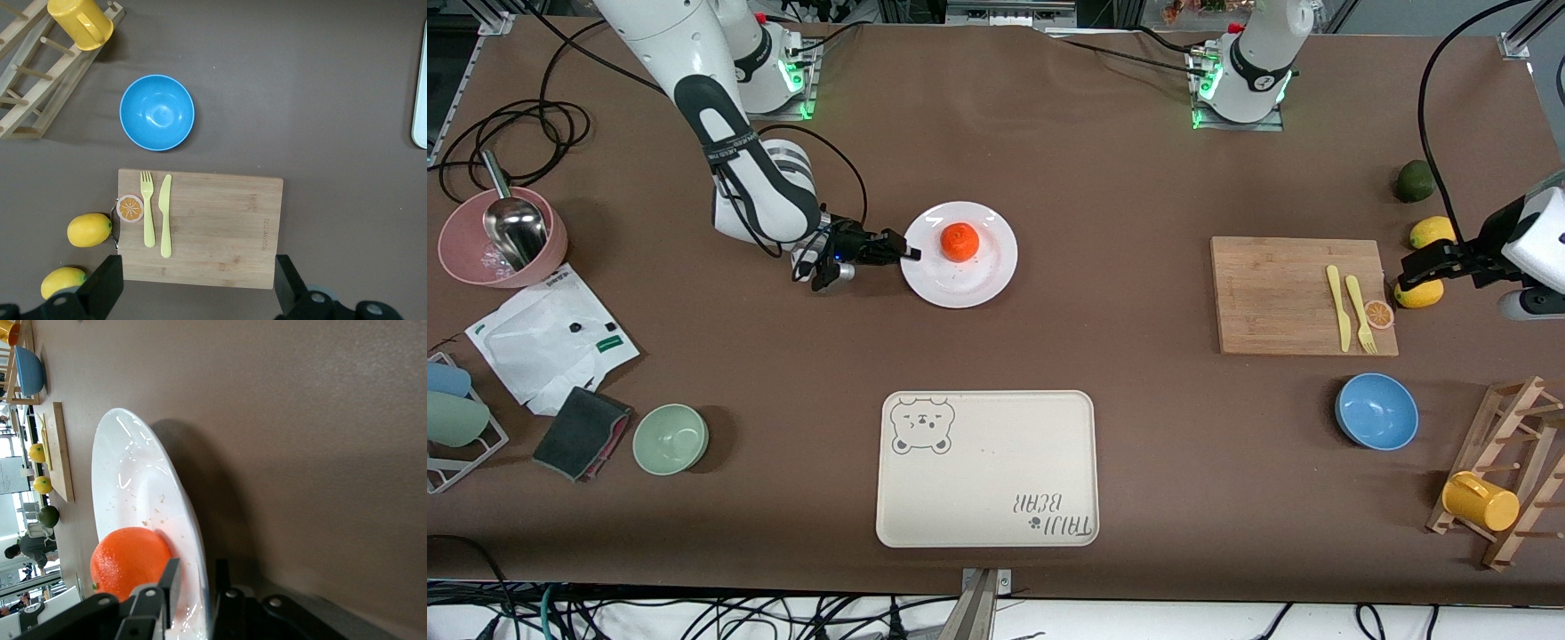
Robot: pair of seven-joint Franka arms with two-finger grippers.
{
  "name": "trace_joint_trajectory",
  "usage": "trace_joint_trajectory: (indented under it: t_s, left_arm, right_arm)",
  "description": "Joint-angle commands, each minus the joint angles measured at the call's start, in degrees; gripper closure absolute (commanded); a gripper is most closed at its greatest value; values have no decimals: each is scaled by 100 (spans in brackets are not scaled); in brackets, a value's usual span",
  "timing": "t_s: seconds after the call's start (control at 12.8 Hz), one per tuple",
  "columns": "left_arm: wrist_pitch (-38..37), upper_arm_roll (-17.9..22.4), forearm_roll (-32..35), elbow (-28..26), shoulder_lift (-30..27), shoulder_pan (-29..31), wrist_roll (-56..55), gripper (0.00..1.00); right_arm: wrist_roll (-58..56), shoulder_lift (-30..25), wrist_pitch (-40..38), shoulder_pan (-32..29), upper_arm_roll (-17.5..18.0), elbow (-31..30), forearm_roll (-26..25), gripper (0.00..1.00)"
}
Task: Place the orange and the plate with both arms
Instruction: 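Grasp the white plate rim with the right gripper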
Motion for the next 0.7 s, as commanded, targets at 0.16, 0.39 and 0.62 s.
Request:
trace_joint_trajectory:
  t_s: [0.16, 0.39, 0.62]
  left_arm:
    - [-48, -13, -57, 152, 65, 28, 130, 0]
    - [-56, -13, -57, 144, 65, 28, 130, 0]
    - [-56, -13, -57, 152, 65, 28, 130, 0]
  right_arm:
    - [-201, 18, 100, 24, 35, -33, 166, 88]
    - [-193, 18, 100, 24, 35, -24, 166, 92]
    - [-193, 18, 100, 24, 35, -24, 166, 100]
